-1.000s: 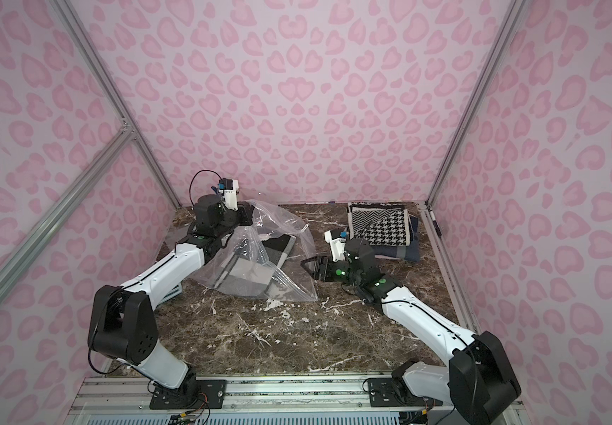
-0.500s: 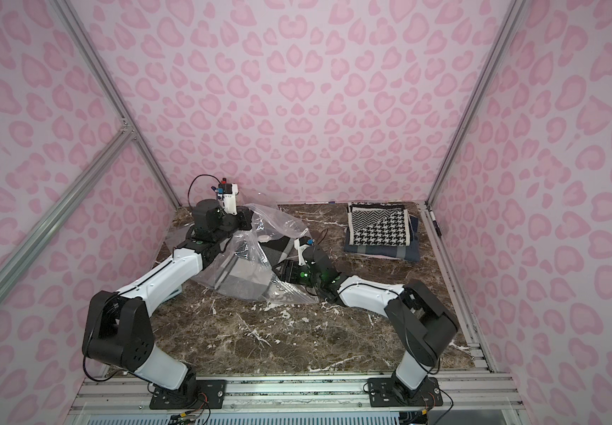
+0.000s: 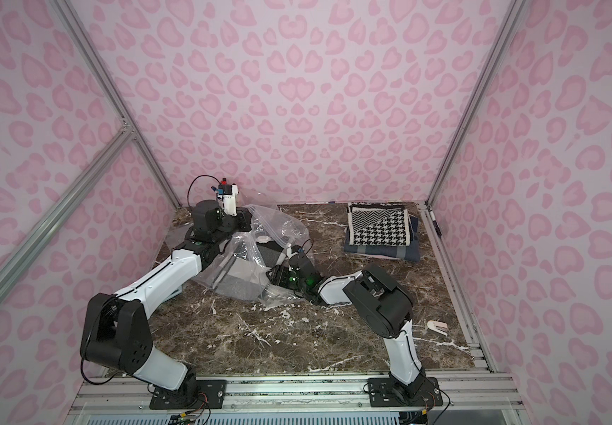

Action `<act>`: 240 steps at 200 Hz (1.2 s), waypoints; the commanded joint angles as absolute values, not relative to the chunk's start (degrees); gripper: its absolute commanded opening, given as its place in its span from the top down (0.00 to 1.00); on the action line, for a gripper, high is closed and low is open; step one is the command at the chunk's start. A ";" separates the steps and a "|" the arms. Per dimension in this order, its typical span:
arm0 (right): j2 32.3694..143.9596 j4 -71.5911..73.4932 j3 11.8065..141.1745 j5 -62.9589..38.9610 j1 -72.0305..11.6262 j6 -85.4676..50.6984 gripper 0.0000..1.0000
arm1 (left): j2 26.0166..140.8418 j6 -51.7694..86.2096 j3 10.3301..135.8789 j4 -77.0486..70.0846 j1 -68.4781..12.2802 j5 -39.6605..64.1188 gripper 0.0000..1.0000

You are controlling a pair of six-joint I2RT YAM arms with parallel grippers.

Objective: Take the blanket out of the vacuum bag
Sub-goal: Take out the blanket from the vacuum bag.

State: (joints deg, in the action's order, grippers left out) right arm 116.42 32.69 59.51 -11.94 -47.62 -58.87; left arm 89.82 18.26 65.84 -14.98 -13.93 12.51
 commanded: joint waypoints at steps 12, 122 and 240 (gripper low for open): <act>119.42 32.32 62.46 -12.71 -47.61 -59.72 0.31 | 90.26 19.08 65.79 -17.29 -13.86 12.83 0.96; 122.93 26.71 70.59 -12.69 -46.34 -58.82 0.32 | 89.54 19.61 63.50 -18.27 -13.97 12.85 0.96; 124.99 22.38 75.30 -14.85 -47.59 -58.82 0.32 | 88.81 19.16 63.20 -18.13 -13.97 12.10 0.96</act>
State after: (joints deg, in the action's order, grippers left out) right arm 122.32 22.55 73.82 -13.67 -47.40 -57.63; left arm 89.01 19.38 63.00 -16.60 -14.00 12.08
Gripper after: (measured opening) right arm 0.682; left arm 0.048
